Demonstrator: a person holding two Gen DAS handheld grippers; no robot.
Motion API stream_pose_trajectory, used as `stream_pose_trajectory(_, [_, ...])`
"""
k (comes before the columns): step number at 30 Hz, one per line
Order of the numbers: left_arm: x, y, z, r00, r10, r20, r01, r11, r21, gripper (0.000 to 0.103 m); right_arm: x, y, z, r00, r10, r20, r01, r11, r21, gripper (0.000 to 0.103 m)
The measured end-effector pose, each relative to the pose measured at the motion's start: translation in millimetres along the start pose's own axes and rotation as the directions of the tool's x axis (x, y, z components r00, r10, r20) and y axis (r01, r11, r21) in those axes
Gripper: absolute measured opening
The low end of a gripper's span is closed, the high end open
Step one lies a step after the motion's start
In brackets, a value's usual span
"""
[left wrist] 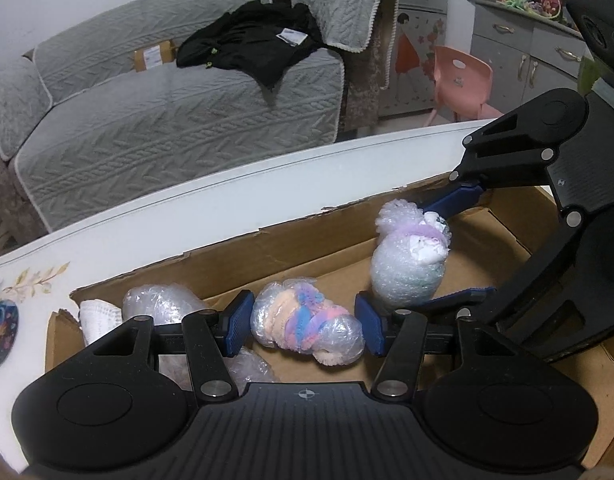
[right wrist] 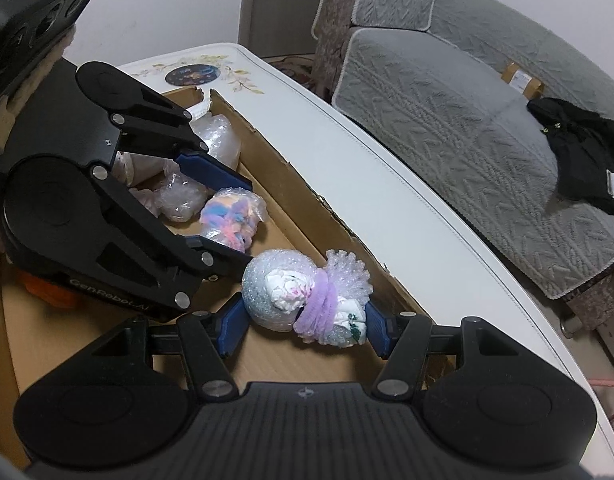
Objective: Organize objects
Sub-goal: 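Open both grippers to drop the bundles into the box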
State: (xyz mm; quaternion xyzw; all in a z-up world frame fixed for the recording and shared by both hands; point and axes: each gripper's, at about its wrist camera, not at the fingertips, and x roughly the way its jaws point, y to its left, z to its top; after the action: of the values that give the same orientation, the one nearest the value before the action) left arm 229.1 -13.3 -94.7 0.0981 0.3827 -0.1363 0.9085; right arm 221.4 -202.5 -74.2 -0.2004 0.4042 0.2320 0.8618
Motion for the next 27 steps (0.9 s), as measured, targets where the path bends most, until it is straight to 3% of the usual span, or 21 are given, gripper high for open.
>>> stream_pose_trajectory(14, [-5, -4, -1, 0.997, 0.069, 0.024, -0.070, 0.997, 0.017, 0.079, 1, 2, 1, 0.999, -0.034, -0.002, 0.034, 0.999, -0.008, 0.063])
stream_pose_trajectory(17, [-10, -4, 0, 0.998, 0.052, 0.043, -0.053, 0.998, 0.023, 0.086, 0, 3, 1, 0.999, -0.035, -0.003, 0.035, 0.999, -0.026, 0.065])
stream_pose_trajectory(27, [-41, -4, 5, 0.996, -0.032, 0.081, 0.024, 0.995, 0.100, 0.089, -17, 3, 2, 0.999, -0.023, 0.026, 0.025, 0.998, -0.060, 0.068])
